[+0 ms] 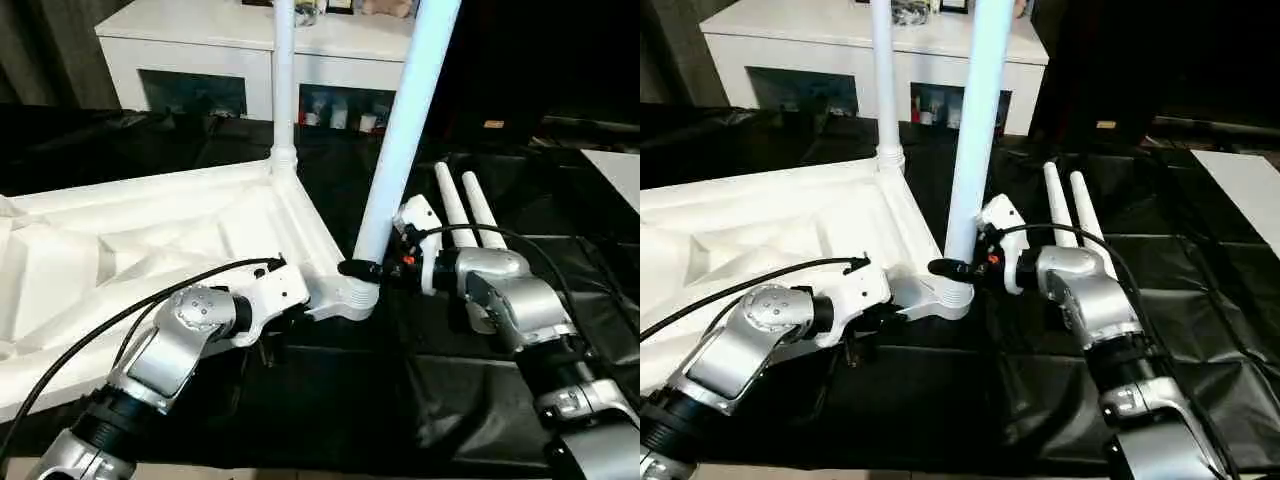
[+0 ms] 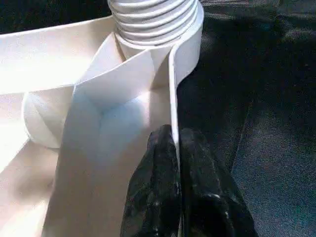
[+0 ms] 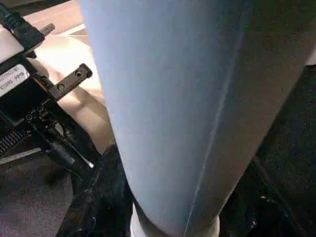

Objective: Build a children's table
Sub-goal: Insert table leg to table base, then rotate leg to tighten

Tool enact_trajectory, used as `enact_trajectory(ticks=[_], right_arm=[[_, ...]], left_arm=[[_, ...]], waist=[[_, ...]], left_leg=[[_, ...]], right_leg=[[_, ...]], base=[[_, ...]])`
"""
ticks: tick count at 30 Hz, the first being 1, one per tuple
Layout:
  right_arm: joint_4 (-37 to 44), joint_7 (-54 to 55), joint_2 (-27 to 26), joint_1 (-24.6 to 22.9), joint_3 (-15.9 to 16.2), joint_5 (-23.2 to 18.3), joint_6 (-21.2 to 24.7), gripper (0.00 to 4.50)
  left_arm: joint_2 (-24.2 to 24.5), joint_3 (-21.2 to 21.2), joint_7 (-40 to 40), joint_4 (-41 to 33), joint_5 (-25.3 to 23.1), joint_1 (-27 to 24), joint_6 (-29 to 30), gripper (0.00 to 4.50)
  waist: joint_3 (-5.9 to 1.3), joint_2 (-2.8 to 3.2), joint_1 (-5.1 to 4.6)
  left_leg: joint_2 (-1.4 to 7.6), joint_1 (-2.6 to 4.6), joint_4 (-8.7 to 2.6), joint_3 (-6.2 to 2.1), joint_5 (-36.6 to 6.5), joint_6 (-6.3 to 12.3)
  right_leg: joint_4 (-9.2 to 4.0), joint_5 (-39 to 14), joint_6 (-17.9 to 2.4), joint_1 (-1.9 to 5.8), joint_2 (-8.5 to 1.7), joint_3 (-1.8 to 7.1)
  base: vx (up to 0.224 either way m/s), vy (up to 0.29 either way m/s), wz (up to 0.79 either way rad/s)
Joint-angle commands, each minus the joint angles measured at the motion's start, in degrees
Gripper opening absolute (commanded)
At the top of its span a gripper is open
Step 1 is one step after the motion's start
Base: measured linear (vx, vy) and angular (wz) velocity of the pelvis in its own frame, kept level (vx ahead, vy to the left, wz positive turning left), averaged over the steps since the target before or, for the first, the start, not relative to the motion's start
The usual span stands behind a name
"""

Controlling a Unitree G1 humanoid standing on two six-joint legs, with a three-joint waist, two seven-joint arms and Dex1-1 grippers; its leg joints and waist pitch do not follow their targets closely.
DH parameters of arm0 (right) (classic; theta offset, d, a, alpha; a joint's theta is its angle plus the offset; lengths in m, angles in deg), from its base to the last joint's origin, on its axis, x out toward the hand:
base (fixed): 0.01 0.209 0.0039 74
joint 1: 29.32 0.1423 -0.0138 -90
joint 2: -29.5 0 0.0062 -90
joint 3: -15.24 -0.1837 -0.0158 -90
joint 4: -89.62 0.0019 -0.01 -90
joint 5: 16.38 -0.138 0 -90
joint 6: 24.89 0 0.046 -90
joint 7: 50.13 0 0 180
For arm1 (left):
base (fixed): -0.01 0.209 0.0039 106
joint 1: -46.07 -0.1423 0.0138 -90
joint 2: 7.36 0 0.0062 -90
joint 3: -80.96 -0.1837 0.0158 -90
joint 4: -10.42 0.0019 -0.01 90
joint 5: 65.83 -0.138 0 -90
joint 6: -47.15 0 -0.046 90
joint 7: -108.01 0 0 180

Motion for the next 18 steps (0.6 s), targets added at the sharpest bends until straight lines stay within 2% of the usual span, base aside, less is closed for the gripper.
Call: enact_trajectory(ticks=[1,3,4,5,6,7,8,10,13,16,18], right_arm=[[-9.5,0.2,-0.5,-2.7,4.0,4.0,5.2,1.84],[-13.4,0.6,-0.9,-2.5,5.0,5.7,4.6,1.84],[-13.9,0.6,-0.9,-2.5,5.3,6.0,4.4,1.84],[-14.8,0.6,-0.9,-2.5,5.7,6.5,4.2,1.84],[-16.1,0.7,-1.1,-2.4,6.0,6.9,4.2,1.84],[-16.9,1.6,-1.2,-2.2,5.8,7.1,3.9,1.84],[-18.1,2.9,-1.5,-1.8,5.4,7.4,3.3,1.84],[-19.0,5.6,-2.0,-1.5,4.1,7.5,0.9,1.84],[-18.5,6.7,-2.4,-1.4,3.2,7.0,0.6,1.84],[-18.5,9.8,-3.5,-1.1,2.3,8.0,-2.2,1.84],[-18.4,12.4,-4.2,-1.0,2.1,8.5,-2.9,1.84]], left_arm=[[-0.2,-0.9,0.4,0.2,0.4,-0.7,0.0,0.00],[0.1,-1.1,1.1,0.2,0.6,-0.7,0.1,0.00],[0.1,-1.2,1.1,0.2,0.6,-0.7,0.1,0.00],[0.2,-1.3,1.3,0.2,0.5,-0.6,0.2,0.00],[0.4,-1.4,1.7,0.2,0.6,-0.6,0.2,0.00],[0.4,-1.5,1.9,0.1,0.6,-0.6,0.3,0.00],[0.5,-1.5,2.0,0.1,0.7,-0.7,0.2,0.00],[0.5,-1.3,1.6,0.1,0.7,-0.7,0.2,0.00],[0.6,-0.9,1.2,0.0,0.7,-0.6,0.5,0.00],[0.5,0.2,-0.8,1.1,0.3,-0.1,1.4,0.00],[0.2,0.6,-2.0,1.9,-0.1,0.2,1.8,0.00]], waist=[[-1.68,0.10,-0.03],[-1.48,0.09,-0.64],[-1.46,0.06,-0.76],[-1.31,0.51,-0.72],[-1.30,0.17,-0.99],[-1.30,0.17,-0.99],[-1.17,0.16,-1.19],[-1.32,0.19,-1.31],[-1.29,0.26,-1.66],[-1.22,0.24,-2.06],[-1.08,0.41,-2.35]], left_leg=[[5.77,0.67,-5.77,-3.08,-16.7,-0.78],[5.79,0.70,-5.99,-3.56,-21.5,-2.49],[5.75,0.72,-6.03,-3.67,-22.6,-2.84],[5.74,1.00,-6.15,-3.89,-25.0,-3.57],[5.67,1.22,-6.07,-3.92,-26.9,-3.87],[5.67,1.22,-6.07,-3.92,-26.9,-3.87],[5.57,1.49,-6.08,-4.14,-29.1,-4.10],[5.58,1.32,-6.16,-4.31,-28.8,-4.00],[5.62,1.26,-6.39,-4.47,-30.3,-4.48],[5.58,1.18,-6.51,-4.77,-32.7,-4.91],[5.51,1.36,-6.70,-5.16,-35.3,-5.50]], right_leg=[[-4.26,-21.0,-13.4,1.19,-5.01,2.90],[-4.57,-26.2,-11.7,0.90,-4.97,2.78],[-4.64,-27.3,-11.3,0.86,-4.98,2.75],[-4.88,-29.5,-10.4,0.57,-5.00,2.78],[-5.17,-31.2,-9.7,0.31,-4.97,2.77],[-5.17,-31.2,-9.7,0.31,-4.97,2.77],[-5.52,-34.3,-8.6,0.05,-4.99,2.70],[-5.47,-34.1,-8.4,0.14,-5.07,2.73],[-5.47,-33.5,-8.3,-0.02,-4.85,2.60],[-5.67,-35.5,-7.5,-0.13,-4.91,2.37],[-6.06,-38.3,-6.0,-0.32,-4.84,1.98]], base=[[0.000,0.000,0.00],[0.000,0.000,0.00],[0.000,0.000,0.00],[0.000,0.000,0.00],[0.000,0.000,0.00],[0.000,0.000,0.00],[0.000,0.000,0.00],[0.000,0.000,0.00],[0.000,0.000,0.00],[0.000,0.000,0.00],[0.000,0.000,0.00]])
